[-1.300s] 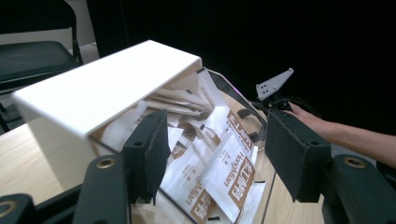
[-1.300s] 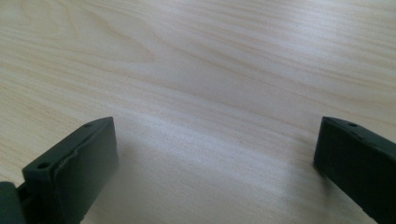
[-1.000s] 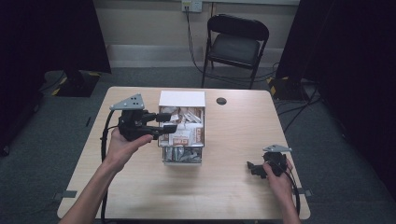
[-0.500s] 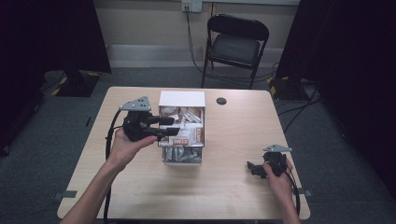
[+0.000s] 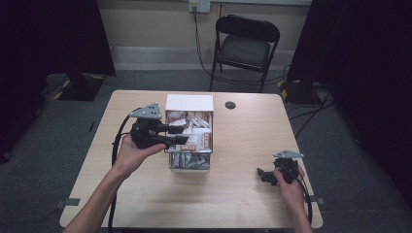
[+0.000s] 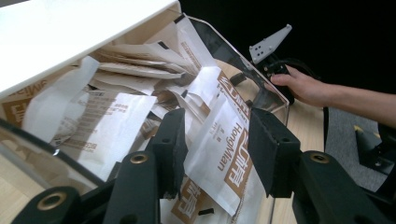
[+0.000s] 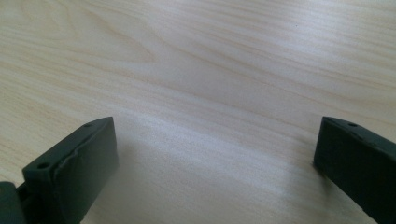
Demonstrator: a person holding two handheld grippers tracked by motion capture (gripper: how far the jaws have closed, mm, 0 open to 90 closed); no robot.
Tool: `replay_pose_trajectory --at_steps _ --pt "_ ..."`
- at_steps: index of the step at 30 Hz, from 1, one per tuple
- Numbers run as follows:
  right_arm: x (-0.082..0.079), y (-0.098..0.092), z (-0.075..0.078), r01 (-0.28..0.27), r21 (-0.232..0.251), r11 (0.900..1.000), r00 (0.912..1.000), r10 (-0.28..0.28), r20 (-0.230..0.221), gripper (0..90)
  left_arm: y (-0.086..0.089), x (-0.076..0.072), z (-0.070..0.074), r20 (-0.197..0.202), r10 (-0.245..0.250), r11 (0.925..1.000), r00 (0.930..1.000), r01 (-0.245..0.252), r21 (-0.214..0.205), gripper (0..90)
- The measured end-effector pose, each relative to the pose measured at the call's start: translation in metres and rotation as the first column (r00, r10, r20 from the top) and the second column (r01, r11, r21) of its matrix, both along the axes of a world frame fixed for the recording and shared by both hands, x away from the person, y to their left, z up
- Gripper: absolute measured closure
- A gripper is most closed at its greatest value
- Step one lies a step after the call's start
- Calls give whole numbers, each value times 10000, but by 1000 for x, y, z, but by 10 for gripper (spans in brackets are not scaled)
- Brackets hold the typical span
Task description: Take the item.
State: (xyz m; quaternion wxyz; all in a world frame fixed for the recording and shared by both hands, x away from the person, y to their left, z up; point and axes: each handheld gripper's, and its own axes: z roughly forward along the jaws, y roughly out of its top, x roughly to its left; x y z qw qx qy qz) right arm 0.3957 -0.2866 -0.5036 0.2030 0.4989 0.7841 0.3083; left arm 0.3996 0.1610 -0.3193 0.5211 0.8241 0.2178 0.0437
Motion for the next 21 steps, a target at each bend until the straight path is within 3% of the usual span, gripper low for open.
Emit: replay_pose_trajectory --at_steps 8,12,17,20,21 --pt "0 0 0 0 -1 10000 10000 0 0 0 5 0 1 -159 -330 9982 9993 322 -507 652" --pt "0 0 0 6 -1 10000 10000 -6 -1 0 6 -2 0 -227 -830 9911 9963 801 -1063 640" --pt "0 0 0 4 -3 10000 10000 -4 1 0 4 -3 0 -235 -998 9897 9947 968 -1055 664" --pt "0 0 0 2 -2 10000 10000 -2 1 0 1 -4 0 -230 -1246 9883 9919 1220 -913 688" --pt "0 0 0 7 0 10000 10000 -7 2 0 -2 -6 -1 -177 -1323 9890 9910 1308 -687 697"
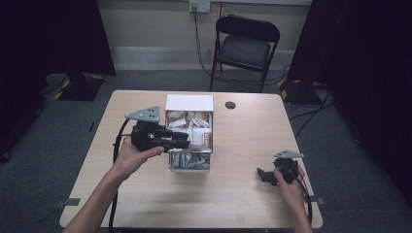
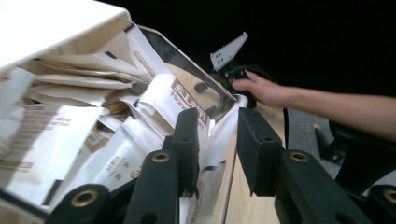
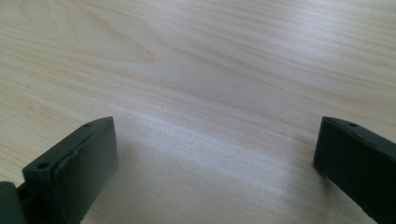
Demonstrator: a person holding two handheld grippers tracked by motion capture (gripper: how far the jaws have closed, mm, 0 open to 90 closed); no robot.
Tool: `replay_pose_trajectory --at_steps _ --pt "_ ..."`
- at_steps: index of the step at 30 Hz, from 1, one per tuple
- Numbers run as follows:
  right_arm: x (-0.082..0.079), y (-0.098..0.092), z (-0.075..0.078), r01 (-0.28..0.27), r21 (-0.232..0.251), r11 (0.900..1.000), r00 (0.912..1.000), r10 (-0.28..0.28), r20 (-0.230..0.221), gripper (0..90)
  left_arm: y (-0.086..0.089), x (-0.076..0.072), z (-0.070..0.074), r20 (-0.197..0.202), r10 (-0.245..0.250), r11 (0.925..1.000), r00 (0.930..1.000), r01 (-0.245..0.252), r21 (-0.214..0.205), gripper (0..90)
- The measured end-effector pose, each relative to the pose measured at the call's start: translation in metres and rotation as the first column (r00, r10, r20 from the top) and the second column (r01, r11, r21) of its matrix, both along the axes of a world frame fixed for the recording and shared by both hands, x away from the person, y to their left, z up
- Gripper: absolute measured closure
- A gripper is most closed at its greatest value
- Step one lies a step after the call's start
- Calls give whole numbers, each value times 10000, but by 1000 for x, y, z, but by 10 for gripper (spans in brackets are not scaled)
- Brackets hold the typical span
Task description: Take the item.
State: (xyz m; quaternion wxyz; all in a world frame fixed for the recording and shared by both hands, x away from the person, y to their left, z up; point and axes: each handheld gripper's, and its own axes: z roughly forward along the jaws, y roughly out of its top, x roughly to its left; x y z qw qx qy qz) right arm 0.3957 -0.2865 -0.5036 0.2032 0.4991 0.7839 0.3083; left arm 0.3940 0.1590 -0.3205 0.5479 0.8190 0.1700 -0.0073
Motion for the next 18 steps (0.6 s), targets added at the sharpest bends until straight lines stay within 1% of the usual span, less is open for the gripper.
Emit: replay_pose_trajectory --at_steps 1,3,7,12,13,16,18 --pt "0 0 0 0 0 10000 10000 0 0 0 0 0 0 0 0 10000 10000 0 0 701" --pt "0 0 0 -4 -3 10000 10000 4 -2 0 -3 -1 -1 93 98 9998 9999 -100 183 701" --pt "0 0 0 -3 -2 10000 10000 3 -4 0 -6 -2 -3 169 281 9988 9995 -288 394 712" --pt "0 0 0 -7 2 10000 10000 7 -2 0 -7 -2 -4 153 435 9983 9989 -441 391 732" --pt "0 0 0 -4 -1 10000 10000 4 -2 0 -8 -2 -4 189 372 9984 9991 -379 410 744" --pt "0 0 0 -3 -3 10000 10000 3 -2 0 -10 -3 -6 405 556 9961 9976 -582 667 754" --pt "0 0 0 -1 -1 10000 10000 1 -3 0 -12 -3 -8 394 432 9958 9983 -462 786 764"
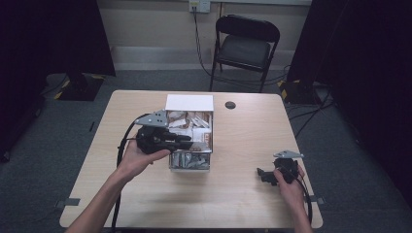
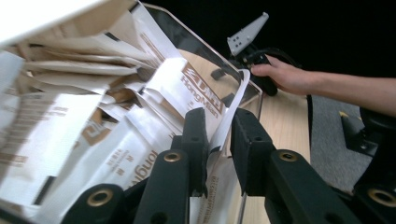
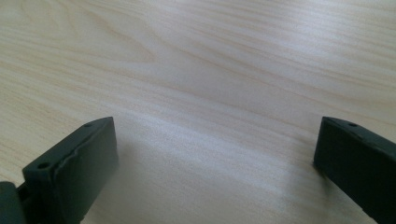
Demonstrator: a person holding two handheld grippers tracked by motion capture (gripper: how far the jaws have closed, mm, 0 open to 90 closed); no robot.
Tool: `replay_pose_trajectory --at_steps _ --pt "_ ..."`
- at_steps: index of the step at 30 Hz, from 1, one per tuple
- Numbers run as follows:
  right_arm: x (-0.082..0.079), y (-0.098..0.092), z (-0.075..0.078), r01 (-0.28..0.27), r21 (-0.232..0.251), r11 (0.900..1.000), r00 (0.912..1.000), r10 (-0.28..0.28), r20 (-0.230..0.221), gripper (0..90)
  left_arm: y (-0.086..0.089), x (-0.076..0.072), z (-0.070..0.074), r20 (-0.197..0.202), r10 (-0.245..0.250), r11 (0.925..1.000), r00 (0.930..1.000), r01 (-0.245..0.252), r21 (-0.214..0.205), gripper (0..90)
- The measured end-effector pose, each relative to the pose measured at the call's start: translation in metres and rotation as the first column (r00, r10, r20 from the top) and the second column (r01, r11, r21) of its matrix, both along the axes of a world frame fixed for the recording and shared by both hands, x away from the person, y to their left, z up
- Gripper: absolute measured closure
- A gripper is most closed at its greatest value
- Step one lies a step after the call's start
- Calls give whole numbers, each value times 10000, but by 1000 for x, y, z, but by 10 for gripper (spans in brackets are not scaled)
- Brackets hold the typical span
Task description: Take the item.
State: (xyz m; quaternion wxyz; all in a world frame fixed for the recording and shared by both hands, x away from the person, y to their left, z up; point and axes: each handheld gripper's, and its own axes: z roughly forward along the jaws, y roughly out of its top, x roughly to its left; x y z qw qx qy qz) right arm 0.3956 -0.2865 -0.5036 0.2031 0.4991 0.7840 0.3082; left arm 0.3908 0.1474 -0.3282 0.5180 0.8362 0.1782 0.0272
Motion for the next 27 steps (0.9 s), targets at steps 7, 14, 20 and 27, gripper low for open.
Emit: replay_pose_trajectory --at_steps 7,14,20,27 --pt "0 0 0 -8 -5 10000 10000 8 8 0 -3 0 -1 -26 -84 9999 10000 84 63 834" --pt "0 0 0 -10 -4 10000 10000 10 8 0 -3 3 -3 -336 -23 9999 9994 18 -162 858" --pt "0 0 0 -6 -15 10000 10000 6 18 0 0 5 -3 -602 -22 9989 9982 -7 -476 862" --pt "0 0 0 0 -8 10000 10000 0 9 0 3 6 -1 -667 182 9956 9976 -242 -909 864"
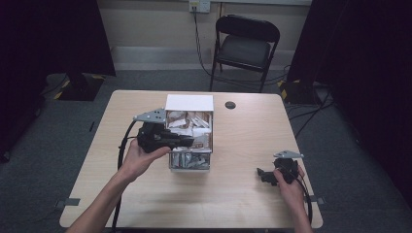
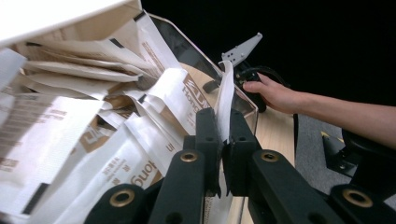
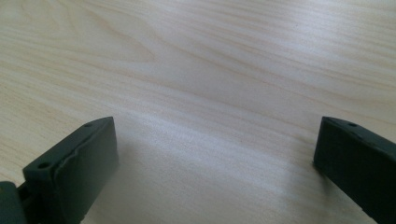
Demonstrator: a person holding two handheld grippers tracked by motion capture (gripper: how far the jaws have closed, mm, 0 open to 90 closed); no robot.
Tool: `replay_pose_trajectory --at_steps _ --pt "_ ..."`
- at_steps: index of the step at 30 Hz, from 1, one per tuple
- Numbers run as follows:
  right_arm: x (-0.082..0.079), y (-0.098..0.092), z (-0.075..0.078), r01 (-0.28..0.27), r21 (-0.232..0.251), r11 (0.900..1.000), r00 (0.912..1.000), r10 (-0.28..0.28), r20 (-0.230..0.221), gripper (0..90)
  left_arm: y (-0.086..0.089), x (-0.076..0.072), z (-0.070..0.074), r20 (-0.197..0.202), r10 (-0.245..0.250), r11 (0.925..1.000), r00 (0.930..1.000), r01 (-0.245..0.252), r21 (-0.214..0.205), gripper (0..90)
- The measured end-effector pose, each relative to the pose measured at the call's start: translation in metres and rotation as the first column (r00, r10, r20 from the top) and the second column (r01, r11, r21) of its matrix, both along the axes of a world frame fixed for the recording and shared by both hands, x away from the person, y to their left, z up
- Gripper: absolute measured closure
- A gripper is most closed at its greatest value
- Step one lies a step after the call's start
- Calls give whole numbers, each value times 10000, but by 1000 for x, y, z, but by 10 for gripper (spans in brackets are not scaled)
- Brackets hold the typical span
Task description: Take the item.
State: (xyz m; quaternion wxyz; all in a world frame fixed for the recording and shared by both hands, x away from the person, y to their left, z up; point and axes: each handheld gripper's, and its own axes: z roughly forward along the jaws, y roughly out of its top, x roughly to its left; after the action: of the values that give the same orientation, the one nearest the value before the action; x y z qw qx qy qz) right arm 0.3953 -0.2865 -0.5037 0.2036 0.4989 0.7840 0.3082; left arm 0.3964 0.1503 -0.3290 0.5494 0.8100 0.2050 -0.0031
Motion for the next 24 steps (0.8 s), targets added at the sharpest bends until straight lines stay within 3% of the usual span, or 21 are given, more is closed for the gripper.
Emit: replay_pose_trajectory --at_steps 4,7,10,24 --pt "0 0 0 -3 -2 10000 10000 3 3 0 3 -1 1 103 92 10000 9999 -92 9 864" --pt "0 0 0 -3 -2 10000 10000 3 6 0 6 -2 3 182 536 9985 9984 -535 -85 864" --pt "0 0 0 -3 -2 10000 10000 3 4 0 8 -3 6 223 658 9977 9976 -654 -203 864" --pt "0 0 0 -5 -1 10000 10000 5 -1 0 19 -7 16 507 690 9959 9963 -658 -623 865"
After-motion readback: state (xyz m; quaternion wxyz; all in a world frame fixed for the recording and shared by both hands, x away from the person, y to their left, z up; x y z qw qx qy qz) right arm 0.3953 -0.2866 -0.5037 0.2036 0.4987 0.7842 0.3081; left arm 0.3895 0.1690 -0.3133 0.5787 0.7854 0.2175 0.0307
